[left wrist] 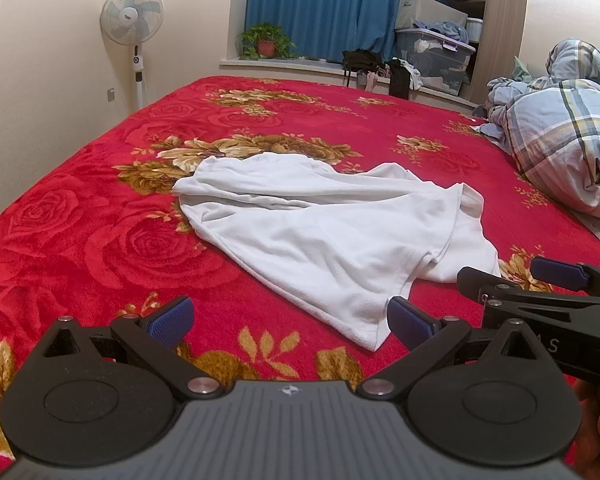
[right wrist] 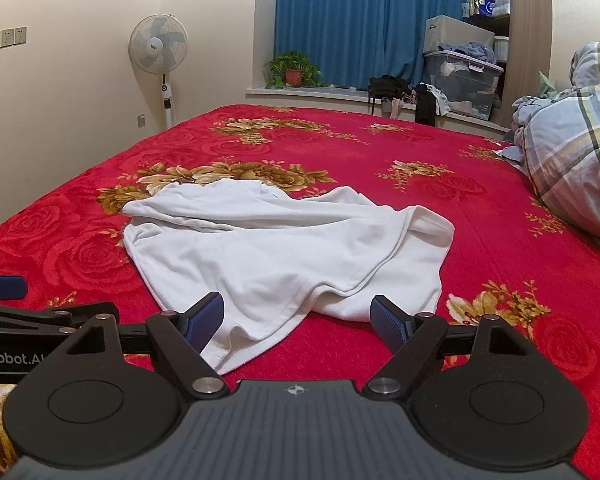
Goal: Fold small clothes
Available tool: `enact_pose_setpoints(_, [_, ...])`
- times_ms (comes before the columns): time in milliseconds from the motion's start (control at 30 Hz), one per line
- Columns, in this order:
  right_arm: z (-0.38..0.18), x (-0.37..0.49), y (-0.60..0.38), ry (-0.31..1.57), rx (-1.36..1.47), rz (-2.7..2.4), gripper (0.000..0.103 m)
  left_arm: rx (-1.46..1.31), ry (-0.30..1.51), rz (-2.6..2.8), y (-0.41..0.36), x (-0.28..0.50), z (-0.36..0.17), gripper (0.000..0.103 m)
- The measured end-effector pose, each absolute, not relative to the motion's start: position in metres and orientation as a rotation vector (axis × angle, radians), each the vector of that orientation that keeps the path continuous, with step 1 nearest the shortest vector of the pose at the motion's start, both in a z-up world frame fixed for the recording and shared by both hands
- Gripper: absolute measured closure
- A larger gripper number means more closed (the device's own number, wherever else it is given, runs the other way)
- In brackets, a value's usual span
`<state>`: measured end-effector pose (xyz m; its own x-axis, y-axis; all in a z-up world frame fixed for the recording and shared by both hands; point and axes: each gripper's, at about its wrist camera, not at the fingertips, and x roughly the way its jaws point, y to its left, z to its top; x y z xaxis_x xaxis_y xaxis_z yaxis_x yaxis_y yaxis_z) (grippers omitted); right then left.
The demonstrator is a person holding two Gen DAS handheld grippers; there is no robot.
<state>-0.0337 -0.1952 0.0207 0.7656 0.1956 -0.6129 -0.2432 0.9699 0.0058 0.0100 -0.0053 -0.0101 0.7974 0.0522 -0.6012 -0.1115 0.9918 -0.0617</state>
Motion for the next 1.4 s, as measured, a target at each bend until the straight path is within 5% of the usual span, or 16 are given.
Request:
enact_pose_setpoints(367, [0.022, -0.031, -0.196, 0.643, -0.095, 0.226, 0.026, -0.093, 0.645, 0.083, -0.005, 0.009, -0.016, 0.001])
enact_pose_setpoints(433, [0.026, -0.029, -0.200, 0.619, -0.104, 0.207, 0.028, -0.097, 0.647, 0.081, -0.004, 0.010, -0.017, 0.006])
enact_pose_setpoints(500, [0.033, -0.025, -0.208, 0.589, -0.097, 0.174, 0.028, -0.108, 0.666, 0.064, 0.001, 0.014, -0.021, 0.024])
enact_pose_setpoints(600, [0.042, -0.013, -0.230, 0.586, -0.023, 0.140, 0.037, -0.148, 0.729, 0.037, 0.008, 0.031, -0.030, 0.037])
enact_pose_setpoints(700, [0.045, -0.001, -0.251, 0.603, 0.044, 0.109, 0.047, -0.185, 0.760, 0.028, 0.009, 0.056, -0.041, 0.038])
enact_pose_setpoints(1000, [0.054, 0.006, -0.297, 0.579, 0.116, 0.086, 0.047, -0.482, 0.904, 0.118, 0.001, 0.132, -0.095, 0.039])
enact_pose_setpoints(1033, [0.054, 0.008, -0.303, 0.582, 0.129, 0.078, 0.047, -0.438, 0.897, 0.122, -0.003, 0.135, -0.094, 0.045])
enact_pose_setpoints(1067, [0.055, 0.009, -0.308, 0.586, 0.140, 0.070, 0.047, -0.379, 0.903, 0.118, -0.007, 0.137, -0.092, 0.080])
enact_pose_setpoints(1100, [0.056, 0.011, -0.313, 0.593, 0.151, 0.062, 0.047, -0.325, 0.923, 0.103, -0.007, 0.138, -0.090, 0.097])
enact_pose_setpoints(1400, [0.075, 0.048, -0.367, 0.578, 0.212, 0.042, 0.047, -0.212, 0.806, 0.136, 0.087, 0.073, -0.020, 0.099])
